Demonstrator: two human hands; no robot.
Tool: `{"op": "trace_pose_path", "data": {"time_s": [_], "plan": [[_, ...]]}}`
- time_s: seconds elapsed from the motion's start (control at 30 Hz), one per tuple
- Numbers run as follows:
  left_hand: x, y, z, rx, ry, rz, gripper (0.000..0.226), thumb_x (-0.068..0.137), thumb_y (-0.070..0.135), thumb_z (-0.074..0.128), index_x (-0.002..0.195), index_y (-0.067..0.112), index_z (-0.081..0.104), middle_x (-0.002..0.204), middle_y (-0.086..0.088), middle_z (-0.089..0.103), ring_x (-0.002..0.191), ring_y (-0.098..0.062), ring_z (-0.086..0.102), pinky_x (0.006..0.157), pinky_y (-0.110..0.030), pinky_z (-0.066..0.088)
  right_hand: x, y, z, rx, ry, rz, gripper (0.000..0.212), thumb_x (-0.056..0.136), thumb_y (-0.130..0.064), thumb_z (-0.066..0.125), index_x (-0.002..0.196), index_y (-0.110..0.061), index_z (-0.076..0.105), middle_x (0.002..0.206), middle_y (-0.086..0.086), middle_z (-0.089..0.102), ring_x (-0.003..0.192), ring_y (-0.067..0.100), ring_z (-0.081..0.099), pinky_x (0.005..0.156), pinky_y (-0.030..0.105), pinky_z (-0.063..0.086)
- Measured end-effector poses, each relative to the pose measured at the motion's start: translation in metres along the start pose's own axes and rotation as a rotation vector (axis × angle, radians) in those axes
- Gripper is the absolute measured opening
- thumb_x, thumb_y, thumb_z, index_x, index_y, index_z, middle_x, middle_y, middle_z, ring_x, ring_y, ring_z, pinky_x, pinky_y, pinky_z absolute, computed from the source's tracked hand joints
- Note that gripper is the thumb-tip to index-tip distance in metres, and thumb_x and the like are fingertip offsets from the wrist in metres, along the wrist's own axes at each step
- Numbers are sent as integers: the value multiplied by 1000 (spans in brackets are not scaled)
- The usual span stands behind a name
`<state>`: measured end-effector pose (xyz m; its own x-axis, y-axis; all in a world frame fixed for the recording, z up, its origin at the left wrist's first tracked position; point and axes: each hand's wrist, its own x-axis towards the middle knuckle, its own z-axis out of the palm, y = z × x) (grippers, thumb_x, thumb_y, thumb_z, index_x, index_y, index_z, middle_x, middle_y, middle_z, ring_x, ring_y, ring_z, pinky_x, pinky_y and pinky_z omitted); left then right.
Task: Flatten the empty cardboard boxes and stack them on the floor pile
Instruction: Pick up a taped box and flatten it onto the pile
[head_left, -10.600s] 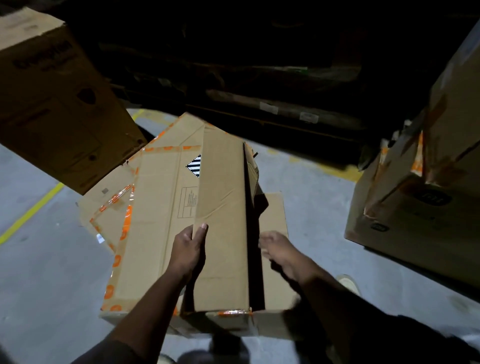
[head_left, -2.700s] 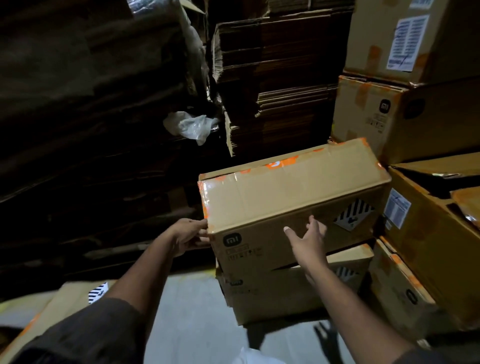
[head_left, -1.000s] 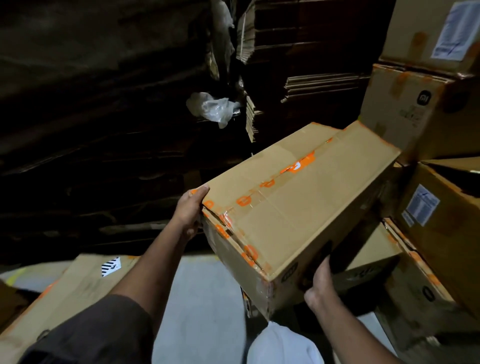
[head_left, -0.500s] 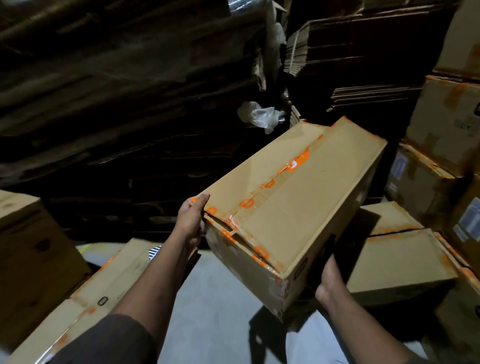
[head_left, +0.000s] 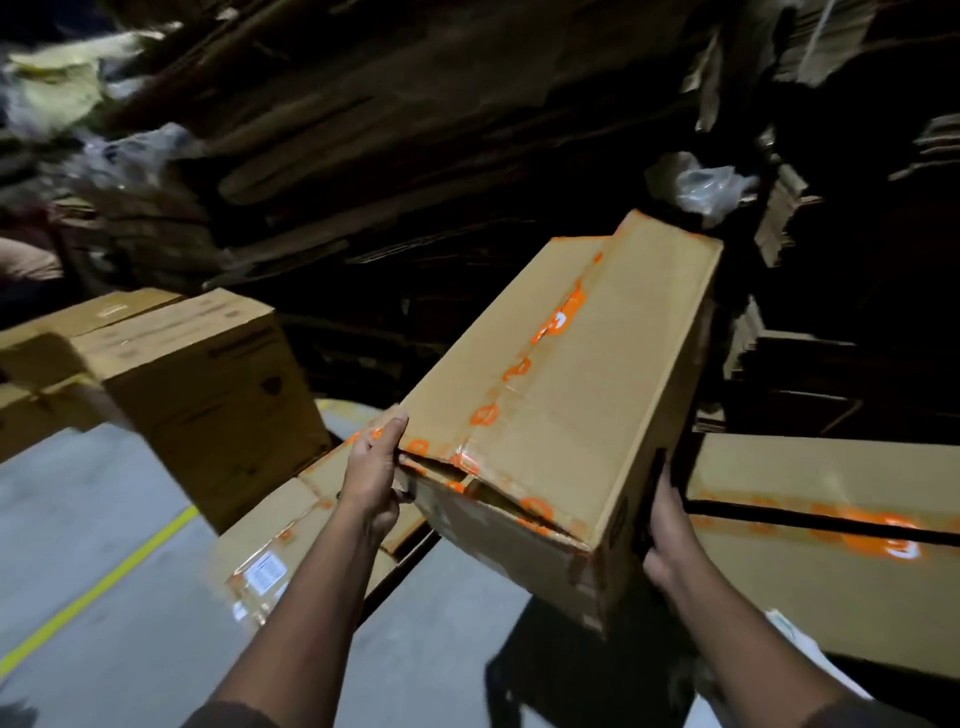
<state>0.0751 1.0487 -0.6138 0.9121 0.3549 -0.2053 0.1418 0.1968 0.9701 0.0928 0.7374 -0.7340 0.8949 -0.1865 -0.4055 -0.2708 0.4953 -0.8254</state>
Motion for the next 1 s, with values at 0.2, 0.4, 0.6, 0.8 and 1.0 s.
{"op": "trace_pose_path", "data": {"time_s": [0.2, 0.4, 0.6, 0.8, 1.0], "plan": [[-24, -44, -68, -51, 192, -133, 35, 99, 39, 58, 123, 15, 50, 114, -7, 65, 98, -24, 59, 78, -54, 50, 6, 48, 31, -205, -123, 36, 117, 51, -94, 65, 151, -44, 30, 152, -4, 45, 136, 28, 47, 110, 61, 37], [-46, -96, -106, -171, 284, -313, 24, 98, 40, 60, 114, 23, 59, 120, -7, 66, 117, -34, 55, 94, -72, 43, 19, 90, 25, -363, -137, 114, 105, 55, -87, 73, 144, -44, 38, 139, 6, 54, 116, 33, 63, 89, 61, 55], [-54, -142, -105, -185, 315, -459, 28, 100, 44, 55, 118, 22, 60, 117, -12, 64, 103, -36, 55, 85, -78, 44, 3, 83, 17, -519, -130, 64, 106, 54, -85, 75, 145, -41, 41, 131, 10, 59, 98, 29, 72, 75, 52, 62], [-48, -188, -100, -255, 283, -674, 49, 99, 54, 47, 124, 15, 62, 117, -15, 65, 96, -39, 58, 85, -74, 45, -7, 82, 13, -779, -106, -69, 97, 50, -89, 73, 130, -35, 54, 117, 1, 67, 95, 21, 71, 77, 47, 62], [-28, -239, -96, -350, 283, -964, 77, 92, 68, 34, 128, 6, 62, 126, -29, 61, 116, -52, 53, 96, -80, 35, 4, 88, 29, -892, -143, -116, 97, 45, -85, 76, 125, -37, 54, 121, -4, 63, 108, 20, 63, 92, 47, 57]]}}
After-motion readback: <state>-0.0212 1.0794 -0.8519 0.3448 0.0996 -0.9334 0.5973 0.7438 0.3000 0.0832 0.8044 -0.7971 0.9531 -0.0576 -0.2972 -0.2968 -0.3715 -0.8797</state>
